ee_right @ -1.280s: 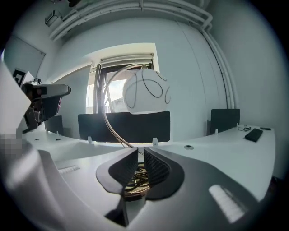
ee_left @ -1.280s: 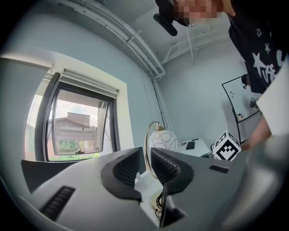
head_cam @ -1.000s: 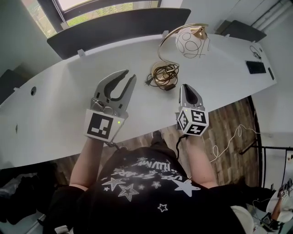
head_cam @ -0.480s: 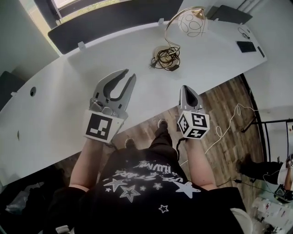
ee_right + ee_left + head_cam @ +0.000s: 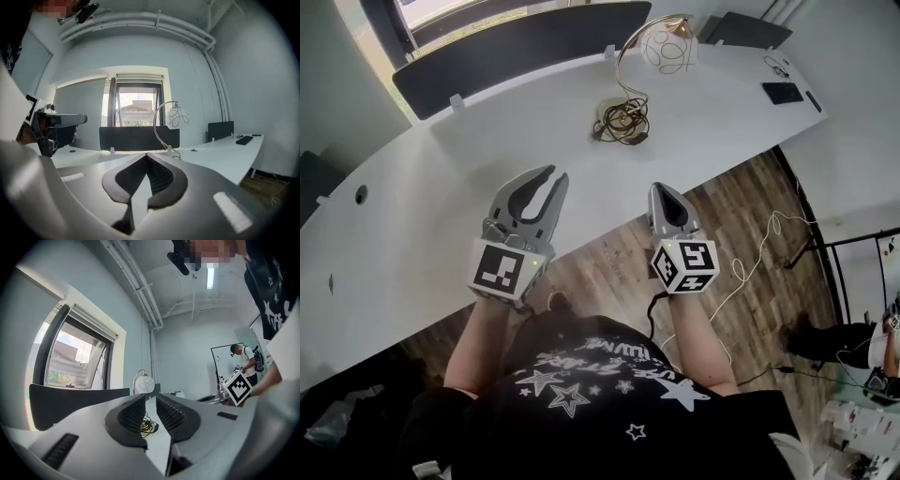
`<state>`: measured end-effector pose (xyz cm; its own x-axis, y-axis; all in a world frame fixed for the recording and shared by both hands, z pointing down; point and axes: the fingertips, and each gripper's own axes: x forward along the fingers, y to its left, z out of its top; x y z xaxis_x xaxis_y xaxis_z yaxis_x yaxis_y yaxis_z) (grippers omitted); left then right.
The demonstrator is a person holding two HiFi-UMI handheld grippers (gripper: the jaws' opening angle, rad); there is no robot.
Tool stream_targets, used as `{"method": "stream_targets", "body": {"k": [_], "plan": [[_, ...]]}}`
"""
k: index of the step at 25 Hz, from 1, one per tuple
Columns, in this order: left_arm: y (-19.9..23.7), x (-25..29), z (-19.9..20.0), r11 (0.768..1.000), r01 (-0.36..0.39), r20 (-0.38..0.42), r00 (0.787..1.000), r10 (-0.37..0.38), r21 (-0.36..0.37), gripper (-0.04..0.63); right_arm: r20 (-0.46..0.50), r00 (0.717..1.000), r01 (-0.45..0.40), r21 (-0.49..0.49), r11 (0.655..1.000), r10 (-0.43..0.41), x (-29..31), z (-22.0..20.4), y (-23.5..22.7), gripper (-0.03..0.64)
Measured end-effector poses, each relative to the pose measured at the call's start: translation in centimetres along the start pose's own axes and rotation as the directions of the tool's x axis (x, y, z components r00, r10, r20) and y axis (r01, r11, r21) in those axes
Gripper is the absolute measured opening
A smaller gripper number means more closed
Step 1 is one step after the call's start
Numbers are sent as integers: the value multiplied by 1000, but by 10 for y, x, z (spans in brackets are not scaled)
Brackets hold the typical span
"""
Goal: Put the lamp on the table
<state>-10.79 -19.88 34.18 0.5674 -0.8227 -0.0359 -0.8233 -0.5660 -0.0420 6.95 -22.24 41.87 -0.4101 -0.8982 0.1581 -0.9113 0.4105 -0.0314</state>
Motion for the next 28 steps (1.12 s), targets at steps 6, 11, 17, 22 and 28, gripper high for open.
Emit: {"method": "stream_targets", "body": {"k": [6,11,17,22,28], "plan": [[-42,-21,14,1000,-4,10,1000,4,20,75,4,999,-52,-4,999,52,-51,-3,9,1],[-80,-41,22,999,-31,12,999,31,22,75,18,997,-78,-37,996,79,-97,6,11,2],[-130,-75,24,998,-52,-5,999,52,41,75,4,992,-126,-38,991,126,-149,-5,21,1],[-162,-110,21,995,-83,-26,996,85,50,75,-14,985,-170,-35,985,170,-187,-20,34,2],[-187,-144,21,990,-135,-44,989,138,49,75,-17,975,-224,-19,974,224,-215,-30,46,2]]}}
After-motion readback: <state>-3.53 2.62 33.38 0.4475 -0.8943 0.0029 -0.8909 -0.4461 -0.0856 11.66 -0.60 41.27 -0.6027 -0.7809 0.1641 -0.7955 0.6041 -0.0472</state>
